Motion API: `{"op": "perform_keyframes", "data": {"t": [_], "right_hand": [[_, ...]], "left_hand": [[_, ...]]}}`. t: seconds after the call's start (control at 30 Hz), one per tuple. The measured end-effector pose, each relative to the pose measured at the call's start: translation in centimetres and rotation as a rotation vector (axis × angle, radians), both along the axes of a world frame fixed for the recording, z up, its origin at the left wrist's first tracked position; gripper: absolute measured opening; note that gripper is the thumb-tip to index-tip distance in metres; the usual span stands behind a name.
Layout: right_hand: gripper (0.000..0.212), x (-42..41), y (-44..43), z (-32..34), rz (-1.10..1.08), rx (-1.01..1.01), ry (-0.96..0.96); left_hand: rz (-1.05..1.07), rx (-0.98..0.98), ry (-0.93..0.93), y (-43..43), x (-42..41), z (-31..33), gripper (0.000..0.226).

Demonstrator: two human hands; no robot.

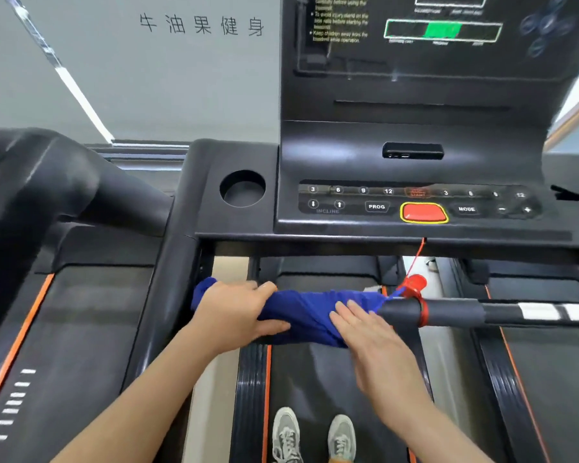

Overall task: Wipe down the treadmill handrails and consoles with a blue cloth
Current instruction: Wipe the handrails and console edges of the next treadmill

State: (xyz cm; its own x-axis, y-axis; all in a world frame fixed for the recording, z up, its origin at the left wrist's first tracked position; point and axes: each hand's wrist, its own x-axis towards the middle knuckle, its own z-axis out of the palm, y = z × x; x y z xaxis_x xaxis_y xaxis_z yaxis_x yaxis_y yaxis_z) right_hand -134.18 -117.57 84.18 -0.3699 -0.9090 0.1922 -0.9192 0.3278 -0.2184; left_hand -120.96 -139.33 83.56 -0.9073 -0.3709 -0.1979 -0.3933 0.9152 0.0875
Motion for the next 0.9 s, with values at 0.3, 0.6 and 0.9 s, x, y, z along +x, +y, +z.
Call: {"op": "perform_keyframes", "data": {"t": [0.3,0.6,0.9], "right_hand": [[0.034,-0.3,5.6,0.6,-0.594,0.155,-0.775],[0.046,-1.5,1.9,1.1,-0.384,0.017,-0.145],[0.053,6.3,-7.5,-2.3,0.097,0.032,0.043]], "left_hand": [[-0.332,0.008,0.21,11.8,-11.6,-0.3,0.075],[-0.071,-0.132,0.169,6.6,-5.4,-1.2,0.057],[0.036,-0.283,0.107,0.9,4.4,-0.6,0.065]]}}
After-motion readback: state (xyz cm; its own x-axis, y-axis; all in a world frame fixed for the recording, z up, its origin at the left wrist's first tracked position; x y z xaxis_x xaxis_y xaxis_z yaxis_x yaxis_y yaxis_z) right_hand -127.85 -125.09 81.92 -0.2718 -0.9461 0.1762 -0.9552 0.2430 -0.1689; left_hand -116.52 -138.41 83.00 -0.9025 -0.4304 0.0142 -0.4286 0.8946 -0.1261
